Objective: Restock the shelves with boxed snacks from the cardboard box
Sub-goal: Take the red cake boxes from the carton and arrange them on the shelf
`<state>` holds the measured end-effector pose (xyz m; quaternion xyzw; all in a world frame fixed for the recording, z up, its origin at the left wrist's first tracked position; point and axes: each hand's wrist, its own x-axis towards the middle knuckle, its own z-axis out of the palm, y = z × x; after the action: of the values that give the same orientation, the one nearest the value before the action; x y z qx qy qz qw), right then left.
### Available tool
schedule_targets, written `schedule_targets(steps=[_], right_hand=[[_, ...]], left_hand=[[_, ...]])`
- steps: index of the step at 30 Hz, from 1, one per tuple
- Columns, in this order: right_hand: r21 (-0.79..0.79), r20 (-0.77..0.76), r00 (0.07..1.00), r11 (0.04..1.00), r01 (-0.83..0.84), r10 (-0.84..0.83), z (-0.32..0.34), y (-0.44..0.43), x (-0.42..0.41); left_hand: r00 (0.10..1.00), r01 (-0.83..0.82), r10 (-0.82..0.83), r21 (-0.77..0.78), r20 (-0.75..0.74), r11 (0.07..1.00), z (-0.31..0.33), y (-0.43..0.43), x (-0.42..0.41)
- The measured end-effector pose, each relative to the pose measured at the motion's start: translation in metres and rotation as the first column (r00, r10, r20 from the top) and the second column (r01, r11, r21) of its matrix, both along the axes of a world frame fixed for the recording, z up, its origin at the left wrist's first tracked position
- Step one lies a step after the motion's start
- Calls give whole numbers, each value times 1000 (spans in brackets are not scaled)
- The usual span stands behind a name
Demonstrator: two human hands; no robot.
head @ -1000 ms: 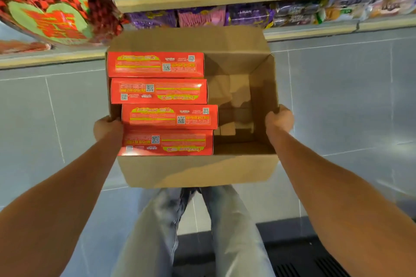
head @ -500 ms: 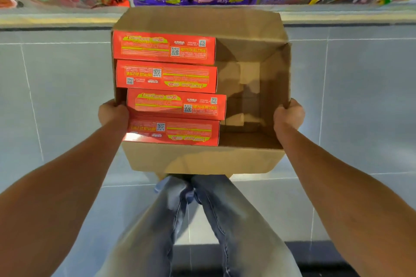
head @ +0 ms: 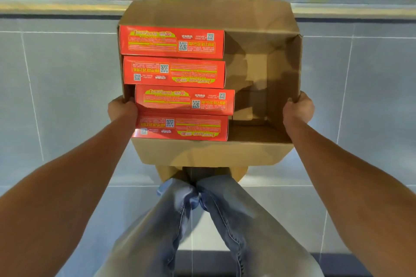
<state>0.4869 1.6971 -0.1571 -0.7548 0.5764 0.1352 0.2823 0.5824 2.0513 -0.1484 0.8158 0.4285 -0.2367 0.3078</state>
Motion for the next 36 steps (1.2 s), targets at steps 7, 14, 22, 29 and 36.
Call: schedule_targets(steps=[7, 14, 22, 29, 36], right_hand=[[38, -155, 981, 993, -109, 113, 4, 6, 4], [45, -188, 972, 990, -134, 140, 41, 49, 8], [457, 61, 977, 865, -208, 203, 85, 119, 17], [607, 80, 996, 790, -85, 45, 57, 137, 31], [546, 99, 995, 835, -66, 14, 56, 135, 28]], left_hand=[[998, 47, -50, -61, -39, 997, -3, 7, 9], [998, 62, -63, -60, -16, 996, 41, -2, -3], [966, 258, -248, -260, 70, 931, 65, -27, -7], [981, 184, -191, -166, -31, 969, 34, -19, 4], [980, 175, -190, -213, -52, 961, 42, -15, 1]])
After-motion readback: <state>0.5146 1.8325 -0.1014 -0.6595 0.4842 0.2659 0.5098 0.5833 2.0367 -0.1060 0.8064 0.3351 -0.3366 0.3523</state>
